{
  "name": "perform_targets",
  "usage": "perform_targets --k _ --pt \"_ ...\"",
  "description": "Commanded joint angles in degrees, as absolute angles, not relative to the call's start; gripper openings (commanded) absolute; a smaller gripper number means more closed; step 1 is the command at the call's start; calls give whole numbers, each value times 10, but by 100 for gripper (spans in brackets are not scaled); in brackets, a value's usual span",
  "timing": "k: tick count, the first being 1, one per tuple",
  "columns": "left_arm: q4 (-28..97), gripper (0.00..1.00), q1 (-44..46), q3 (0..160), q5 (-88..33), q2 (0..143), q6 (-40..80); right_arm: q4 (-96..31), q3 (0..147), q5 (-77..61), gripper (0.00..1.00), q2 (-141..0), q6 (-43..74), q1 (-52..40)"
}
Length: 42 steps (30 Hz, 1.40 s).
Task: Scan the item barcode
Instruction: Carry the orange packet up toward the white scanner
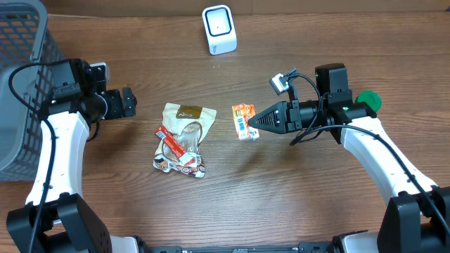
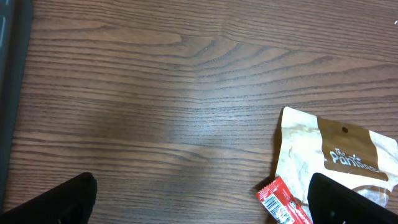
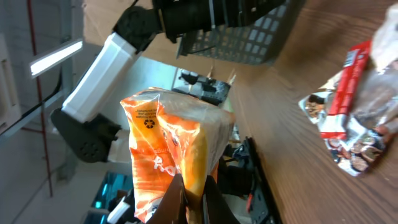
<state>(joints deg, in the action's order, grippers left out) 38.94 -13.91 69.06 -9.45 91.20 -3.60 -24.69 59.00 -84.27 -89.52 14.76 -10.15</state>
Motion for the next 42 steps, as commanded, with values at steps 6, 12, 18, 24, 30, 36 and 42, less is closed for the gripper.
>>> perform_targets --k 6,12,18,24,30,36,42 --pt "387 100 -138 699 -99 915 -43 -250 587 -664 4 -881 150 -100" --pt "387 100 -138 699 -99 915 -43 -252 587 -451 4 -881 150 -116" --pt "387 100 -138 699 -99 915 -43 -201 592 -371 3 -881 182 -136" --pt "387 100 -138 699 -99 915 -43 -277 711 -335 3 -881 203 -136" --pt "387 100 -138 699 -99 915 -43 -485 961 -225 3 -911 208 -137" --pt "387 100 -138 699 -99 915 -43 -572 1167 -97 3 -985 189 -166" --pt "387 99 -138 699 -99 915 -43 -482 1195 65 4 -1050 89 -228"
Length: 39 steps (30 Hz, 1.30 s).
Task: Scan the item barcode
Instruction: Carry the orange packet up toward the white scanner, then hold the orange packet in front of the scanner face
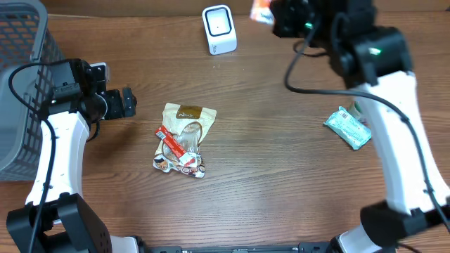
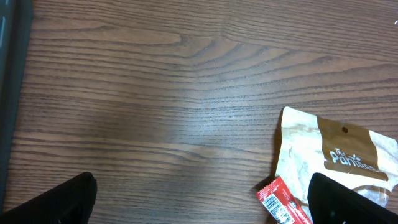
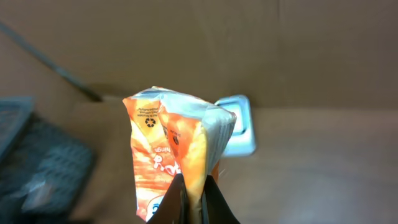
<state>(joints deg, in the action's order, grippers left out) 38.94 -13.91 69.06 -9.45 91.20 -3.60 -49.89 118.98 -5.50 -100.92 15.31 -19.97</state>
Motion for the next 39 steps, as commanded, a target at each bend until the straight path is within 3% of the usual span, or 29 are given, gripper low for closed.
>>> perform_targets --k 1,10,20,29,39 --pt "387 100 -138 699 -99 915 -43 -467 1195 94 4 -1062 72 -239" --pt "387 100 -138 699 -99 915 -43 -308 1195 274 4 -1200 -152 -318" --pt "387 99 -138 699 -99 915 -43 -185 1195 371 4 -1343 -341 -326" --pt "387 100 -138 699 -99 915 -43 -58 1193 352 4 -1366 -460 -322" --pt "387 100 -138 699 -99 915 -43 10 1193 275 4 -1367 -467 -296"
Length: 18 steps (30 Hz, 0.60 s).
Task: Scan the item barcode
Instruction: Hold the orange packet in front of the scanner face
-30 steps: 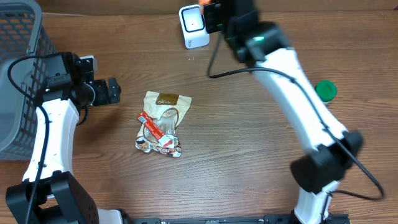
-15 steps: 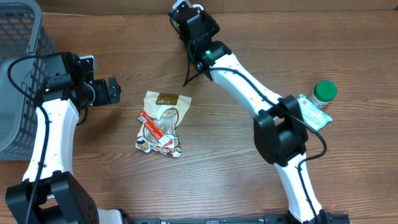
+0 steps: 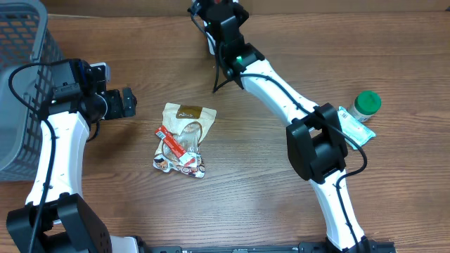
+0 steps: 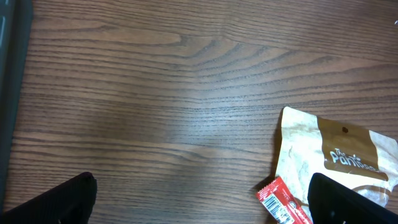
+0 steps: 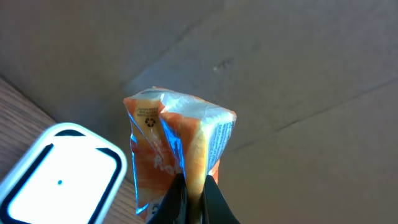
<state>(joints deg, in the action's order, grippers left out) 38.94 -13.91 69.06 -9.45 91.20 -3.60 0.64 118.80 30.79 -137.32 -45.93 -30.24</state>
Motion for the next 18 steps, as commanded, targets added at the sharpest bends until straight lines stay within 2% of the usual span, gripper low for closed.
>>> perform_targets --k 1,13,18 --pt "387 100 -138 699 -99 915 -43 11 1193 272 4 -1369 -467 -295" --pt "387 100 -138 699 -99 915 -43 13 1193 272 4 -1439 -472 -296" --pt "387 100 -138 699 -99 915 -43 8 1193 276 4 -1449 -528 -296"
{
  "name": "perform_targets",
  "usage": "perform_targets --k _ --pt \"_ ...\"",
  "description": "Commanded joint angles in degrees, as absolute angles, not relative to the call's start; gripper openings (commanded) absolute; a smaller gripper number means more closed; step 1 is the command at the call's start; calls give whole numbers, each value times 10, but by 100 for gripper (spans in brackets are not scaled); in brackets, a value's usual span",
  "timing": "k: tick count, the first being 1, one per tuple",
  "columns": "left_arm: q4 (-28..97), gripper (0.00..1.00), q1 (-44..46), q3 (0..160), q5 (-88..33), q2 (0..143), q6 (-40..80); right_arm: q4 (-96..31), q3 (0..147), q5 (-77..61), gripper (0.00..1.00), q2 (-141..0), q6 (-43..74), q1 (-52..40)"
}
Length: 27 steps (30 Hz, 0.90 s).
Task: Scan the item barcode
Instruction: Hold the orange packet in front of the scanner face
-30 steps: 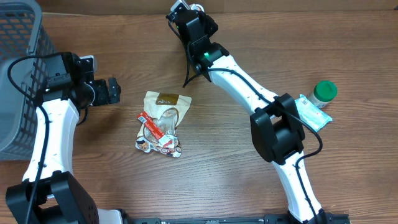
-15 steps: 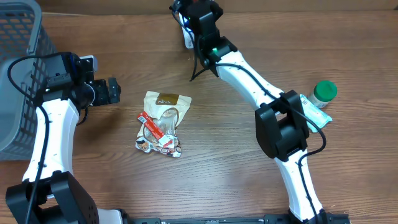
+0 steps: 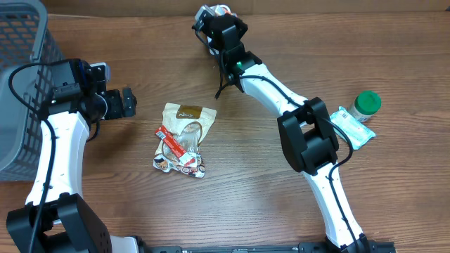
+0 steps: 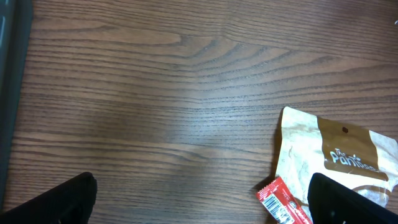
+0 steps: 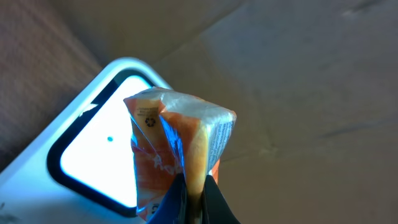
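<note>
My right gripper is shut on an orange snack packet, which it holds upright by its bottom edge. The packet stands right in front of the bright window of the white scanner. In the overhead view the right arm reaches to the table's back edge and covers the scanner; only a bit of the packet shows there. My left gripper stays open and empty over the table, left of the snack pile.
A pile of snack packets lies mid-table, with a tan pouch and a red packet on it. A grey basket stands at the left edge. A green-lidded bottle and a teal packet lie at the right.
The orange packet was beside the scanner, whose window showed at the lower left of the right wrist view. Now the packet stands across that window. The left arm has not moved.
My right gripper first held the orange packet low over the table, right of the snack pile. Then it held it high near the back of the table, then beside the scanner, and now in front of the scanner window. The left gripper stayed open and still.
</note>
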<state>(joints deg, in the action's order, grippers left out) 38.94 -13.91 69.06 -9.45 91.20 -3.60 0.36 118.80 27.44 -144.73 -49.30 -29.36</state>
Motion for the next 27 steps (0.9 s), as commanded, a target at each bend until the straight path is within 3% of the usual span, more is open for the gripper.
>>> perform_targets --k 1,14,22,27 --pt "387 100 -138 699 -99 915 -43 8 1193 276 4 -1449 -528 -296" --pt "387 100 -138 699 -99 915 -43 60 1193 287 4 -1447 -513 -308" --pt "387 99 -138 699 -99 915 -43 62 1193 304 3 -1372 -375 -310" --pt "387 99 -138 699 -99 915 -43 -22 1193 303 4 -1279 -246 -307"
